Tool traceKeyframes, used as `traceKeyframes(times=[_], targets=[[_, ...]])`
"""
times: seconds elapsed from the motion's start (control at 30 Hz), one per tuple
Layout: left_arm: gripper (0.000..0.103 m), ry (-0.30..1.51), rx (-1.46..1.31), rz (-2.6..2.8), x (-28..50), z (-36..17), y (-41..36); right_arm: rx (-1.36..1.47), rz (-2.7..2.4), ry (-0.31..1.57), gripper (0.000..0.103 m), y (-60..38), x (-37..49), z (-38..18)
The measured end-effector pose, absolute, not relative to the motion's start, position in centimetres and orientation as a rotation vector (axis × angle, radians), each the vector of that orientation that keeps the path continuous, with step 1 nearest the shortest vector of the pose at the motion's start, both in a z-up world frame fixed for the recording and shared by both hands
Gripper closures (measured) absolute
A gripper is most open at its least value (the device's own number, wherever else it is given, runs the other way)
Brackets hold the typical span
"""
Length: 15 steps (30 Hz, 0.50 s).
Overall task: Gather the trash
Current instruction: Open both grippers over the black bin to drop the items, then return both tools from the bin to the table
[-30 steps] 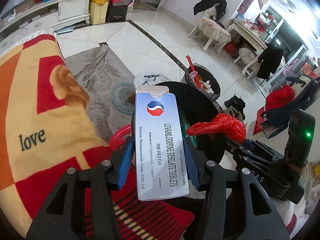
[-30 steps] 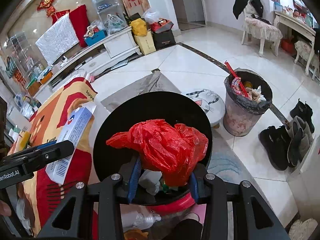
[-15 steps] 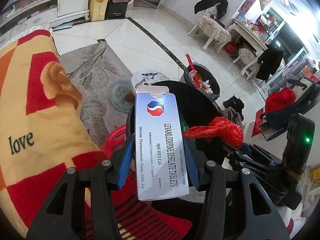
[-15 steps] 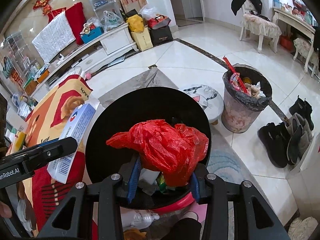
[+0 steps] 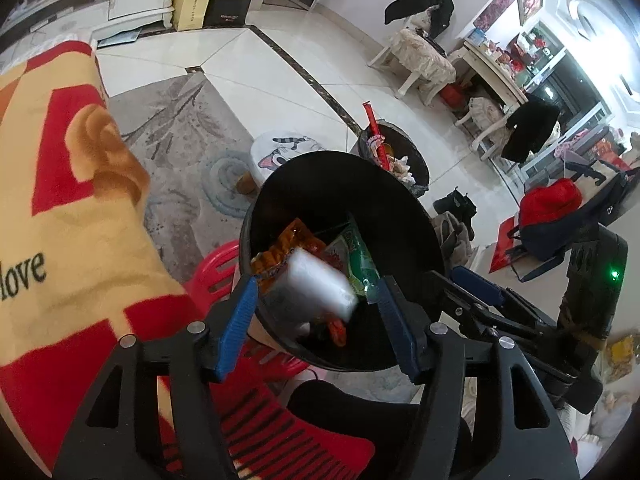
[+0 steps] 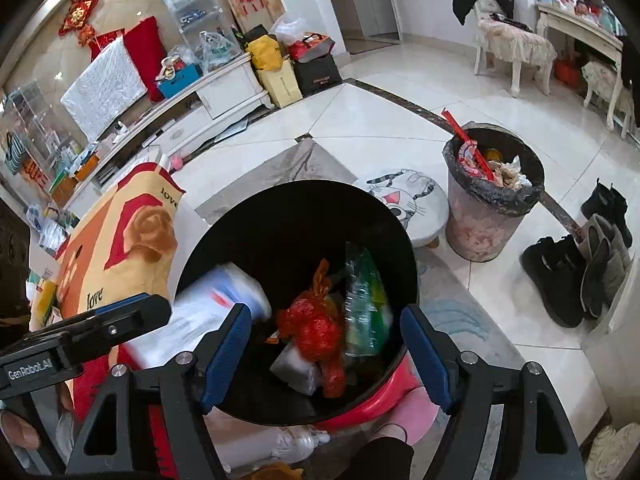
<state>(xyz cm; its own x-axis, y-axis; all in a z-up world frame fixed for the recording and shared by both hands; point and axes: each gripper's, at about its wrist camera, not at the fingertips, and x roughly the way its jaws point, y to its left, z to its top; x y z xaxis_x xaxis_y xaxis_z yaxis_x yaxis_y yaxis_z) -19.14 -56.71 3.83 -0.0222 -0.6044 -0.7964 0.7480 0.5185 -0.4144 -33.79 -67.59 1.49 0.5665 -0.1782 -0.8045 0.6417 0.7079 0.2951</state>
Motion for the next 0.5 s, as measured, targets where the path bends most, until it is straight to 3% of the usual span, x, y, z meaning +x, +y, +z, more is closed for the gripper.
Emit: traceKeyframes(times=[0.5], targets=[[0.042, 1.085, 0.162, -0.970, -18.0, 5.7, -51.4, 0.598, -0.453, 0.853, 0.028, -64.4, -31.9, 1.9]])
